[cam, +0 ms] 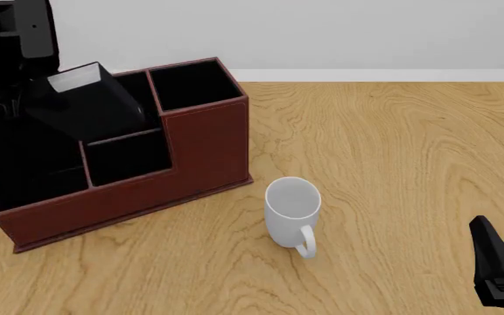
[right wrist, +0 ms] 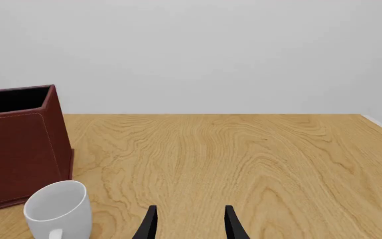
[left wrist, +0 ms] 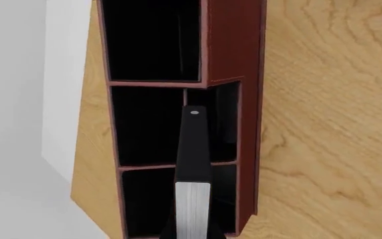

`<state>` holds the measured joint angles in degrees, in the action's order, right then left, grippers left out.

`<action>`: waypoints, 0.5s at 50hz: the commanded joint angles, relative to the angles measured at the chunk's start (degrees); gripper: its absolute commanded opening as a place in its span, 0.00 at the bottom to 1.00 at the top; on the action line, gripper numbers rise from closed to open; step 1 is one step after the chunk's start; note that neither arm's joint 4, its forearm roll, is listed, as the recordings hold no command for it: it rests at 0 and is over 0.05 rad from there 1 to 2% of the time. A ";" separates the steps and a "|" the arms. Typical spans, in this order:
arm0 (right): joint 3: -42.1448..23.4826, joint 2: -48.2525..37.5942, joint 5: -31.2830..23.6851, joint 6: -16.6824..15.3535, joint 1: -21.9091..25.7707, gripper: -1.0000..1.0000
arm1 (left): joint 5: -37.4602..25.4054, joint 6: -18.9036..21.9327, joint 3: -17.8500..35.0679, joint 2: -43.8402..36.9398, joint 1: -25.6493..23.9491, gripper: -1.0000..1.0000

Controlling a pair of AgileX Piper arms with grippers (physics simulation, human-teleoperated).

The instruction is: Pick up the book and place it in the front compartment of the caddy.

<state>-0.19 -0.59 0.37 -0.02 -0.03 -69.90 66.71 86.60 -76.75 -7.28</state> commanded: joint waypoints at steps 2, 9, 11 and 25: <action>0.00 0.00 0.00 0.00 0.01 1.00 | 0.00 0.65 4.67 -3.53 -0.90 0.00; 0.00 -0.02 0.00 0.00 0.01 1.00 | 0.00 0.13 6.92 -6.15 -1.52 0.00; 0.00 0.00 0.00 -0.01 0.00 1.00 | 0.00 0.15 6.59 -6.44 -1.34 0.00; 0.00 0.01 0.00 0.00 -0.01 1.00 | 0.00 1.07 8.88 -9.52 1.43 0.00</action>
<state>-0.19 -0.60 0.37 -0.03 -0.03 -69.90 66.19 93.46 -84.45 -7.24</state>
